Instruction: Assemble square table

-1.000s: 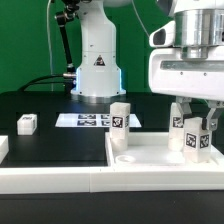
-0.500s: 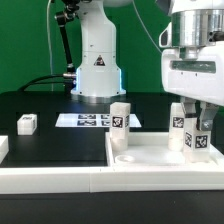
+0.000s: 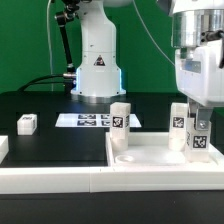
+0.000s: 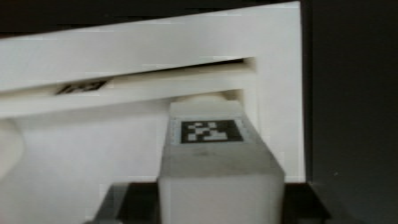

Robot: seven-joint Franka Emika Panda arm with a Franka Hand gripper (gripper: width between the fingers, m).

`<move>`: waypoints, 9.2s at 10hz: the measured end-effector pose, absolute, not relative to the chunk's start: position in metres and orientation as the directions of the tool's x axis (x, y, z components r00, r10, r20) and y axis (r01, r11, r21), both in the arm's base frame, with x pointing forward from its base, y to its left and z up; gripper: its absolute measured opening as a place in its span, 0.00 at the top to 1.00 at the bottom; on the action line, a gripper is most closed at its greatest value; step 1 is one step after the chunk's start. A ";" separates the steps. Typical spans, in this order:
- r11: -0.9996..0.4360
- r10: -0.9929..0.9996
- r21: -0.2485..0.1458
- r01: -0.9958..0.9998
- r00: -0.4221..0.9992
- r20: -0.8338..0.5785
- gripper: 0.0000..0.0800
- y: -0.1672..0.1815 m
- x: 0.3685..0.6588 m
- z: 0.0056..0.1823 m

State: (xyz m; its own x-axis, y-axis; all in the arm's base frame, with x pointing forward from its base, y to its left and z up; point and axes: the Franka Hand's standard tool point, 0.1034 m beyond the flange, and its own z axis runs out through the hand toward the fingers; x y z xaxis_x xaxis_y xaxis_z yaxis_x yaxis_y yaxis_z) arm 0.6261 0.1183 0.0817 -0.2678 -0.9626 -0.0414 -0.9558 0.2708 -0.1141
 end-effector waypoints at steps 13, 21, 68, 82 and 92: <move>-0.019 -1.000 -0.181 -0.983 0.021 -0.007 0.19 0.098 0.618 0.120; -0.380 -0.925 -0.170 -0.909 0.379 0.041 0.19 0.067 0.612 0.123; -0.985 0.153 0.077 0.153 0.988 -0.004 0.19 -0.203 0.415 0.049; -1.000 0.024 -0.015 0.019 0.823 -0.567 0.19 -0.192 0.405 0.022; -1.000 -0.005 -0.010 -0.021 0.629 -0.778 0.19 -0.185 0.393 0.007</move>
Offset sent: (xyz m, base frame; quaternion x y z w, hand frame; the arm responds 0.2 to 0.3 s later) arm -0.0020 0.0076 -0.0084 0.0320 -0.0088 0.2474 0.9683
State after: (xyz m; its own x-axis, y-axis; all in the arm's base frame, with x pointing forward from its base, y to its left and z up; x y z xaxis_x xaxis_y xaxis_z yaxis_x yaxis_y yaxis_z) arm 0.3928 -0.1850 0.0073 0.6288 -0.0053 -0.7775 -0.0211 -0.9997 -0.0102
